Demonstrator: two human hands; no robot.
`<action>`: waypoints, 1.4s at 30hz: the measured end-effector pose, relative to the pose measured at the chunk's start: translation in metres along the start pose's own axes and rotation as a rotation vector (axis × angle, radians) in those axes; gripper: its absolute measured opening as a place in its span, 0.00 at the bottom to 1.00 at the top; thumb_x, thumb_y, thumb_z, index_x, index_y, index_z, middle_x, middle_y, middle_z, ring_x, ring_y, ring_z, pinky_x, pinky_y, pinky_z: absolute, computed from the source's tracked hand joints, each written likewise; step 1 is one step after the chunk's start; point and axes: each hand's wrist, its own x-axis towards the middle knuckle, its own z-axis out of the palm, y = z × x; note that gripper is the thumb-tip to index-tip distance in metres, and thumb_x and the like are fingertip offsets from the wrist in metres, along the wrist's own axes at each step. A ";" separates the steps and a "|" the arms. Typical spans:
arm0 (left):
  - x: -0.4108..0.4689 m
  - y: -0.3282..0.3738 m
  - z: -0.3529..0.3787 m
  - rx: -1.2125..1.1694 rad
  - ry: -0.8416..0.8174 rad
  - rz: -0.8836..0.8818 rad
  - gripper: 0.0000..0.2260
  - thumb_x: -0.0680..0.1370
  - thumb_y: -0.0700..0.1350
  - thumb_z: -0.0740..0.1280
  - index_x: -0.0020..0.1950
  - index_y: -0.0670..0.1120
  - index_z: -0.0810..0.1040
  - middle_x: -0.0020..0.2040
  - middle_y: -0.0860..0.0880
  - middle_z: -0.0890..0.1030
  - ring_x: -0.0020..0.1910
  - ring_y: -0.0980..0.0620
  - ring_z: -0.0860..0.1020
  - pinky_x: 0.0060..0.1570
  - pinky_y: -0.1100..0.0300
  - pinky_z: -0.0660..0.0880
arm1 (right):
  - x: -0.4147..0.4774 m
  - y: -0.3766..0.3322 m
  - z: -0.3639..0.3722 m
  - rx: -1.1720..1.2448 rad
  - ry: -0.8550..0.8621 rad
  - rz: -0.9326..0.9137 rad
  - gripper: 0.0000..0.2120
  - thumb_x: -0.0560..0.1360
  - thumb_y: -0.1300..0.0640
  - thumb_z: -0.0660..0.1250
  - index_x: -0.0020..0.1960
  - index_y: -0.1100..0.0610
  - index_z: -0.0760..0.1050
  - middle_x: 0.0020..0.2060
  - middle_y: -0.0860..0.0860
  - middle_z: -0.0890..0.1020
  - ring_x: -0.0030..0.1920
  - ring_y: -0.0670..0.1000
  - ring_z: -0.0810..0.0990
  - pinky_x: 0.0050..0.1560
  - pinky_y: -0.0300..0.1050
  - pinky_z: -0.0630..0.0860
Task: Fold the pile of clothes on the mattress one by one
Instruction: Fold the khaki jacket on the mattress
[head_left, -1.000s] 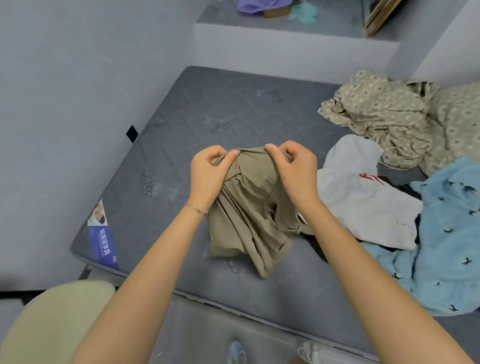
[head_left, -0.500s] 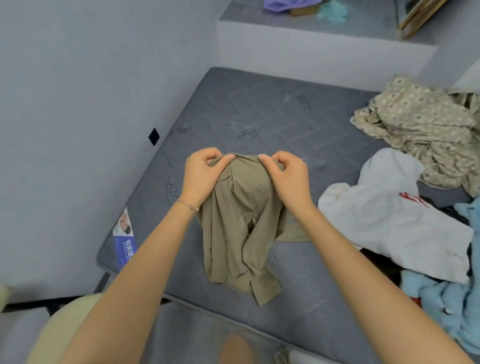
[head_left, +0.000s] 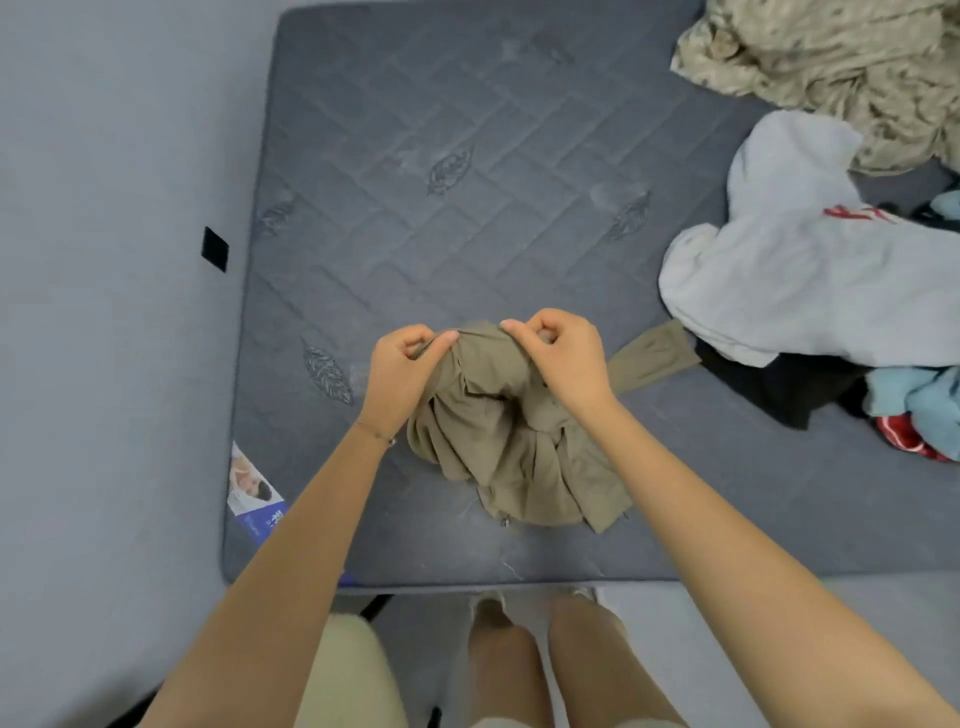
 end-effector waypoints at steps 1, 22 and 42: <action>-0.003 -0.014 0.003 -0.004 -0.032 -0.028 0.19 0.78 0.42 0.69 0.31 0.35 0.68 0.29 0.35 0.67 0.30 0.55 0.66 0.34 0.61 0.65 | -0.005 0.013 0.006 -0.014 0.003 0.021 0.19 0.73 0.48 0.72 0.28 0.50 0.69 0.22 0.45 0.68 0.27 0.44 0.68 0.34 0.43 0.65; 0.023 -0.228 0.096 0.185 -0.135 -0.273 0.20 0.82 0.54 0.58 0.38 0.45 0.79 0.33 0.48 0.77 0.35 0.52 0.74 0.40 0.56 0.70 | 0.018 0.243 0.079 0.009 0.065 0.292 0.13 0.74 0.48 0.71 0.52 0.57 0.82 0.49 0.49 0.84 0.52 0.47 0.80 0.57 0.47 0.75; 0.043 -0.231 0.127 -0.046 -0.049 -0.310 0.07 0.80 0.40 0.64 0.56 0.41 0.77 0.52 0.45 0.80 0.53 0.50 0.78 0.59 0.53 0.74 | 0.027 0.236 0.117 0.058 -0.055 0.272 0.23 0.74 0.55 0.72 0.30 0.57 0.61 0.26 0.48 0.62 0.29 0.45 0.60 0.33 0.44 0.59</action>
